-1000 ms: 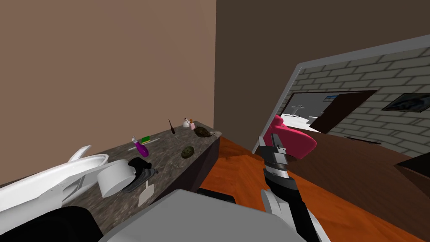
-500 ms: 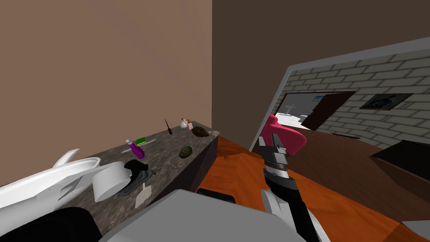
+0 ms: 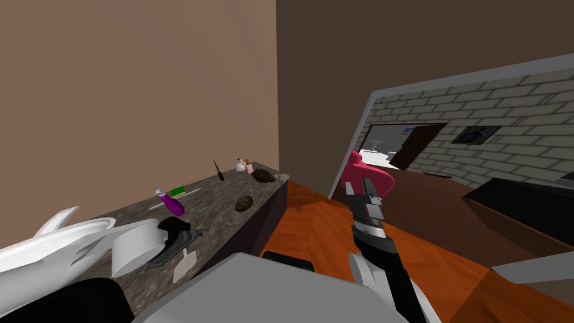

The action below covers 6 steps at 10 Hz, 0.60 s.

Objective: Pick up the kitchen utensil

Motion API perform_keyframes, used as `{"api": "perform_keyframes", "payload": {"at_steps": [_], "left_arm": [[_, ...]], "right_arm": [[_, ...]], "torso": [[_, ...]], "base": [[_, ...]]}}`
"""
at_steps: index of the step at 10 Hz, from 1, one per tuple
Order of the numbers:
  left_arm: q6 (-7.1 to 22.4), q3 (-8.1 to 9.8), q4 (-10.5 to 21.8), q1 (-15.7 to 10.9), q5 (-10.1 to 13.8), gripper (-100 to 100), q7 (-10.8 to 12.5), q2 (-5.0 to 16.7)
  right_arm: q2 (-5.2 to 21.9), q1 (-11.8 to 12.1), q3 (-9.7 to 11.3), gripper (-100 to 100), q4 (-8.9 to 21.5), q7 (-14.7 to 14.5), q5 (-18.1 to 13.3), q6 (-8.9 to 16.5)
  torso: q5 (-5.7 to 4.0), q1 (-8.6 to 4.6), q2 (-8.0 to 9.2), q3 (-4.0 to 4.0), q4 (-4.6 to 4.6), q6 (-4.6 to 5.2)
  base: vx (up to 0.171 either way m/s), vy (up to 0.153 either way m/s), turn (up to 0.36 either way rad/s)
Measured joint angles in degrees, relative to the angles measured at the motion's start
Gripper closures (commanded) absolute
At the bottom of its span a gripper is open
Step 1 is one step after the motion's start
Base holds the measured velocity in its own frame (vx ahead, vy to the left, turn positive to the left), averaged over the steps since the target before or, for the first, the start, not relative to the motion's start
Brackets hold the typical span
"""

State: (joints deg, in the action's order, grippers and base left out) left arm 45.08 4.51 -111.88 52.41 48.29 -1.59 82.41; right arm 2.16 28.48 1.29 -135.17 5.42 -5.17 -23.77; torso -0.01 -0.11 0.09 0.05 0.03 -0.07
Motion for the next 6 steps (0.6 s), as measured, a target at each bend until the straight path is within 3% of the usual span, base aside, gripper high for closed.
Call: {"api": "perform_keyframes", "payload": {"at_steps": [5,6], "left_arm": [[-7.1,-3.18,3.3,2.8,0.6,-100,5.4,5.0],[-7.4,-3.24,3.4,2.8,0.6,100,5.6,5.1]], "right_arm": [[0.0,0.0,0.0,0,0.0,0.0,0.0,0.0],[0.0,0.0,0.0,0,0.0,0.0,0.0,0.0]], "torso": [[0.12,0.10,-0.08,-0.04,-0.01,0.06],[0.14,0.15,-0.12,-0.07,-0.02,0.06]], "base": [[-0.022,-0.016,-0.081],[0.000,0.000,0.000]]}}
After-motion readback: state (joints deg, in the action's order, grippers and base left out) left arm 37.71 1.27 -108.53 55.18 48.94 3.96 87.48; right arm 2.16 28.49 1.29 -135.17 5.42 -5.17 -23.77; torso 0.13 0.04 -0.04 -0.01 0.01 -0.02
